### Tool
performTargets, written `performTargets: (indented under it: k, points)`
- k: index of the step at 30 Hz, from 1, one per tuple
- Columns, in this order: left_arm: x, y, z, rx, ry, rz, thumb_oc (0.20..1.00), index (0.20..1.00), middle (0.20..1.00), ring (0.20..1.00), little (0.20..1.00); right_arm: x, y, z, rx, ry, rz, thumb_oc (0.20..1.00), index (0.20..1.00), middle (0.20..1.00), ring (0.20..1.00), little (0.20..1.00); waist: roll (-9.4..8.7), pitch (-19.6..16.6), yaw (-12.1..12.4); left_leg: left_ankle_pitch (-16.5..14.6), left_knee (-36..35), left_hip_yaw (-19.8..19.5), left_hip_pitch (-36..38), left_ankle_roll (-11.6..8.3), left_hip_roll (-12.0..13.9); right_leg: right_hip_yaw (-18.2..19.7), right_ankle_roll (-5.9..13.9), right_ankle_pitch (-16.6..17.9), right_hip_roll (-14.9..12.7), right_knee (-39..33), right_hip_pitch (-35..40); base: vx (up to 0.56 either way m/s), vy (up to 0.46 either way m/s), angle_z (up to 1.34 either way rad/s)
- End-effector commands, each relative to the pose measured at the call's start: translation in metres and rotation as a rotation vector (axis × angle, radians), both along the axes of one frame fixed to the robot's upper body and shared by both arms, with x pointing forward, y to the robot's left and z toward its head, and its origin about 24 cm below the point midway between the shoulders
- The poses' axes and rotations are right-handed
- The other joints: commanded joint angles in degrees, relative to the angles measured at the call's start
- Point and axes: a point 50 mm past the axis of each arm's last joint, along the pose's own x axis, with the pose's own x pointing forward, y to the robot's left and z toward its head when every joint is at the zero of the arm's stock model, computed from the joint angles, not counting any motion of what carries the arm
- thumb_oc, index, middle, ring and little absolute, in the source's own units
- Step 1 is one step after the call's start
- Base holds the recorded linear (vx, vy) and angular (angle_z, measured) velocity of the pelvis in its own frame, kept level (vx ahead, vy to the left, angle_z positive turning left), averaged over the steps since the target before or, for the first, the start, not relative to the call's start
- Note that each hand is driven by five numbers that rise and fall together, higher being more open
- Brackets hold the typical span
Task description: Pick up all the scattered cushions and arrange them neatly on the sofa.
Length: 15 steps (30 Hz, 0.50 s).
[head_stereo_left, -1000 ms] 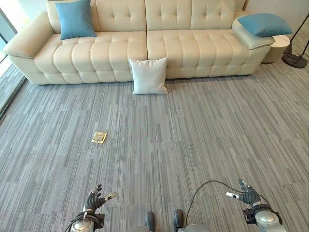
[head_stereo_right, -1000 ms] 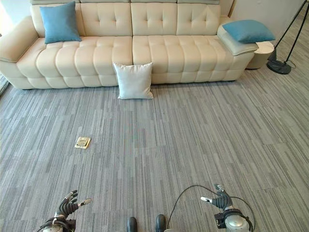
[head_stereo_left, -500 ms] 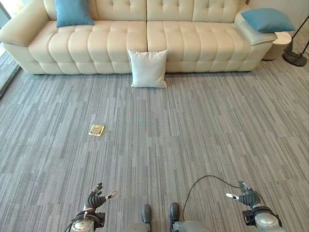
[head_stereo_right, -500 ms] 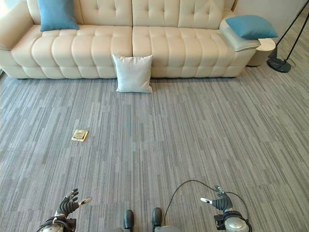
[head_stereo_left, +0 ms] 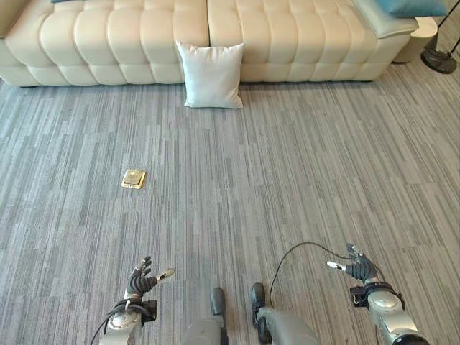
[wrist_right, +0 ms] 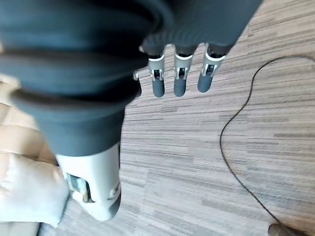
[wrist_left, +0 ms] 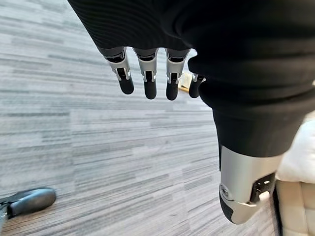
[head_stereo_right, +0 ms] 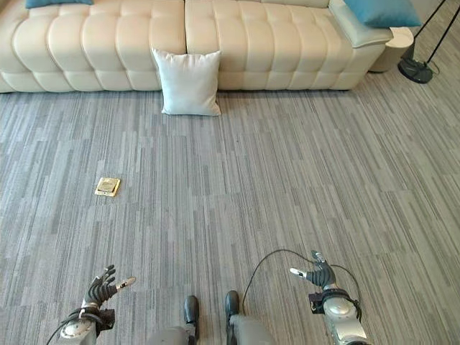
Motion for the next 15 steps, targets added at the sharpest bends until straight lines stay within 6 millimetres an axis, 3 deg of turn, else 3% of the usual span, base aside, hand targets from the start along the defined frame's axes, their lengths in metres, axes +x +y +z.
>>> performTargets:
  k: [1, 3, 5, 7, 8, 9, 10, 11, 12, 13, 14, 15]
  points:
    - [0.003, 0.010, 0.011, 0.026, -0.067, 0.022, 1.000, 1.000, 1.000, 1.000, 1.000, 0.011, -0.001, 0.013, -0.025, -0.075, 0.018, 1.000, 1.000, 1.000, 1.000, 1.000, -1.07, -0.44, -1.13, -11.50, 8.40, -5.01, 5.81, -3.05, -1.04, -2.93, 2.41, 2.59, -2.10, -7.23, -1.29, 0.35, -0.033, -0.01]
    - [0.003, 0.008, 0.009, 0.018, -0.061, 0.023, 1.000, 1.000, 1.000, 1.000, 1.000, 0.009, -0.002, 0.011, -0.027, -0.066, 0.016, 1.000, 1.000, 1.000, 1.000, 1.000, -0.68, -0.08, -1.87, -11.97, 7.61, -6.06, 7.73, -3.30, -1.03, -3.79, 2.55, 3.41, -1.40, -10.88, -1.81, 0.37, -0.057, 0.24]
    - [0.006, 0.002, 0.007, 0.016, -0.054, 0.006, 1.000, 1.000, 1.000, 1.000, 1.000, 0.001, -0.006, 0.008, -0.032, -0.040, 0.003, 1.000, 1.000, 1.000, 1.000, 1.000, 0.16, -0.15, -3.90, -13.02, 5.88, -8.70, 12.44, -4.61, -1.04, -4.45, 3.68, 6.54, -0.33, -18.43, -5.39, 0.57, -0.139, 0.38]
    - [0.006, 0.000, 0.007, 0.016, -0.052, -0.006, 1.000, 1.000, 1.000, 1.000, 1.000, -0.004, -0.008, 0.006, -0.035, -0.027, -0.002, 1.000, 1.000, 1.000, 1.000, 1.000, 0.29, -0.35, -4.43, -13.01, 6.04, -9.72, 13.74, -5.32, -1.03, -4.65, 3.64, 7.03, -0.38, -18.49, -5.85, 0.41, -0.159, 0.65]
    - [0.004, -0.004, 0.005, 0.011, -0.045, -0.031, 1.000, 1.000, 1.000, 1.000, 1.000, -0.013, -0.010, 0.001, -0.029, -0.003, -0.011, 1.000, 1.000, 1.000, 1.000, 1.000, 0.79, -1.10, -5.20, -11.61, 7.69, -11.08, 15.42, -6.90, -0.22, -3.49, 2.20, 7.87, -0.61, -17.13, -4.72, 0.31, -0.131, 0.71]
    - [0.004, -0.004, 0.005, 0.011, -0.044, -0.031, 1.000, 1.000, 1.000, 1.000, 1.000, -0.013, -0.011, 0.001, -0.029, -0.002, -0.011, 1.000, 1.000, 1.000, 1.000, 1.000, 0.86, -1.07, -5.27, -11.64, 7.72, -11.15, 15.46, -6.93, -0.15, -3.59, 2.18, 7.82, -0.60, -17.12, -4.65, 0.44, -0.229, 1.05]
    - [0.002, -0.006, 0.003, 0.006, -0.034, -0.037, 1.000, 1.000, 1.000, 1.000, 1.000, -0.018, -0.013, -0.001, -0.034, 0.013, -0.019, 1.000, 1.000, 1.000, 1.000, 1.000, 1.51, -1.60, -5.49, -8.71, 10.36, -11.05, 14.84, -8.53, 0.64, -3.76, 1.31, 8.03, -0.39, -16.22, -3.82, 0.36, -0.283, 1.02]
    - [0.000, -0.009, 0.002, -0.003, -0.024, -0.057, 1.000, 1.000, 1.000, 1.000, 1.000, -0.022, -0.017, -0.002, -0.039, 0.023, -0.030, 1.000, 1.000, 1.000, 1.000, 1.000, 1.92, -1.53, -5.61, -1.00, 22.05, -7.99, 9.86, -11.43, 3.00, -4.87, -0.53, 6.70, -0.70, -15.99, -1.17, 0.48, -0.414, 1.11]
    - [0.000, -0.009, 0.001, 0.000, -0.016, -0.074, 1.000, 1.000, 1.000, 1.000, 1.000, -0.021, -0.019, -0.001, -0.046, 0.017, -0.028, 1.000, 1.000, 1.000, 1.000, 1.000, 1.49, -1.41, -5.58, 2.42, 28.31, -6.43, 5.77, -11.60, 3.65, -4.99, -2.02, 5.72, -0.61, -16.27, 0.70, 0.45, -0.399, 0.69]
    - [0.000, -0.009, 0.001, 0.002, -0.012, -0.080, 1.000, 1.000, 1.000, 1.000, 1.000, -0.019, -0.020, 0.001, -0.052, 0.011, -0.031, 1.000, 1.000, 1.000, 1.000, 1.000, 1.30, -1.57, -5.58, 4.17, 31.05, -4.07, 4.37, -11.43, 4.97, -5.16, -2.89, 4.60, -0.37, -16.80, 2.45, 0.24, -0.215, 0.36]
    - [0.000, -0.009, 0.001, 0.002, -0.012, -0.080, 1.000, 1.000, 1.000, 1.000, 1.000, -0.019, -0.020, 0.001, -0.052, 0.011, -0.032, 1.000, 1.000, 1.000, 1.000, 1.000, 1.39, -1.52, -5.49, 4.03, 31.25, -4.02, 4.34, -11.46, 5.09, -5.13, -2.92, 4.60, -0.23, -16.81, 2.49, 0.33, -0.207, -0.13]
    - [0.002, -0.009, 0.001, 0.006, -0.014, -0.088, 1.000, 1.000, 1.000, 1.000, 1.000, -0.015, -0.023, 0.003, -0.067, 0.008, -0.031, 1.000, 1.000, 1.000, 1.000, 1.000, 0.97, -0.99, -4.85, 2.73, 35.05, 0.76, 0.93, -10.21, 7.31, -4.77, -3.95, 2.59, -0.30, -17.02, 5.21, 0.46, -0.201, -0.54]
